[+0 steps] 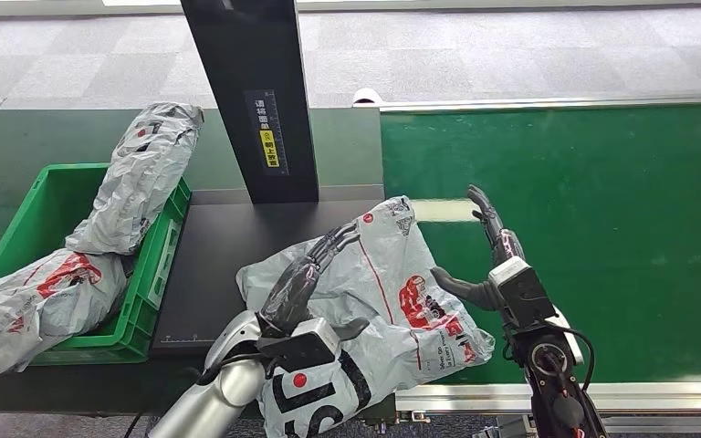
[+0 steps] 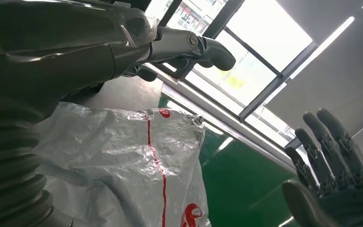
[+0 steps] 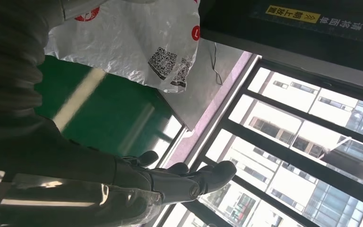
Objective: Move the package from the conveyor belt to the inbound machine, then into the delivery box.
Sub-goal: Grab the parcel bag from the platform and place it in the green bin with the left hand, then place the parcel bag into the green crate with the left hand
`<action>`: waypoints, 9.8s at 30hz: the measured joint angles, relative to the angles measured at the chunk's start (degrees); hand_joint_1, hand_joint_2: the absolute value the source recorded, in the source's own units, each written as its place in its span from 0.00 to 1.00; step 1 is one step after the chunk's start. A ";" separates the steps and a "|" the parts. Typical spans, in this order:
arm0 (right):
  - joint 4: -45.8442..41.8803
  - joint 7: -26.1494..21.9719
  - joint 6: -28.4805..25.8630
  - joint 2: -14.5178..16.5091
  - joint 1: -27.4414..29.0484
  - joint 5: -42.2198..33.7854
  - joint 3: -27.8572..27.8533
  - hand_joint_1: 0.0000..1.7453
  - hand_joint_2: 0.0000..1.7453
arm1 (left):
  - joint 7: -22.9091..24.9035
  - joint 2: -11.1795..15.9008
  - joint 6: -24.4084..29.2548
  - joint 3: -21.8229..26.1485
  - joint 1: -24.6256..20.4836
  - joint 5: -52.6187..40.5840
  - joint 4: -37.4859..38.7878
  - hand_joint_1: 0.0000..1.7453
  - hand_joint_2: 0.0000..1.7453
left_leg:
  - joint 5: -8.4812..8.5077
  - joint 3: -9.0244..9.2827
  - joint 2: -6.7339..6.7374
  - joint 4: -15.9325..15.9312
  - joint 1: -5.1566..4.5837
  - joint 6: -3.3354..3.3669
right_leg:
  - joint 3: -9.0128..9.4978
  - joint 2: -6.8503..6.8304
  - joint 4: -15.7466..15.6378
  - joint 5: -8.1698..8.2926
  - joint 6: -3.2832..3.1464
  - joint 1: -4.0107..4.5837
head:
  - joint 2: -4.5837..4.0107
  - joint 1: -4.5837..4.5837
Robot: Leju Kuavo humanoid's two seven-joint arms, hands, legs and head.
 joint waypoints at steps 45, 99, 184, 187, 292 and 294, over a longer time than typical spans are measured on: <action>-1.49 0.21 1.18 1.76 2.37 4.73 -2.40 0.00 1.00 | 22.28 -1.83 -5.28 -6.41 -9.40 -21.27 23.69 0.00 1.00 | 0.33 0.46 0.03 -0.08 0.00 0.03 | 0.58 0.00 -0.06 0.42 -0.05 0.00 | 0.00 0.01; -1.49 -1.01 0.22 0.82 2.53 1.95 -2.32 0.00 1.00 | -8.64 0.86 22.72 -5.60 -1.84 5.17 2.84 1.00 1.00 | 0.47 -0.45 0.04 -0.03 0.00 0.03 | -0.46 0.00 -0.05 0.53 0.02 0.00 | 0.00 0.00; -4.75 0.86 -3.76 0.04 7.37 1.66 -0.69 0.00 1.00 | 7.33 -11.35 31.14 40.02 4.80 -40.19 -30.11 1.00 1.00 | 0.44 -0.49 0.09 -0.03 0.00 0.01 | -0.53 0.04 -0.05 0.52 0.02 0.00 | 0.00 0.00; -5.19 1.07 -3.62 0.11 7.52 1.81 -0.84 0.00 1.00 | 8.01 -11.36 31.16 40.48 4.80 -42.72 -29.69 0.99 0.50 | 0.44 -0.49 0.09 -0.03 0.00 0.01 | -0.53 0.04 -0.05 0.52 0.02 0.00 | 0.00 0.00; 2.34 0.54 3.43 -0.90 1.90 3.73 3.58 0.00 1.00 | 64.39 29.45 5.61 2.65 -31.24 -45.37 20.98 1.00 1.00 | 0.75 -0.70 0.77 -0.03 0.12 -0.33 | -0.84 0.68 0.08 0.98 -0.29 0.15 | 0.00 0.09; 2.49 0.44 4.15 -0.83 1.69 4.49 3.55 0.00 1.00 | 60.69 29.47 -4.67 3.31 -31.18 -45.48 27.79 1.00 1.00 | 0.72 -0.70 1.14 0.01 0.12 -0.34 | -1.07 1.07 0.08 1.07 -0.28 0.15 | 0.00 0.07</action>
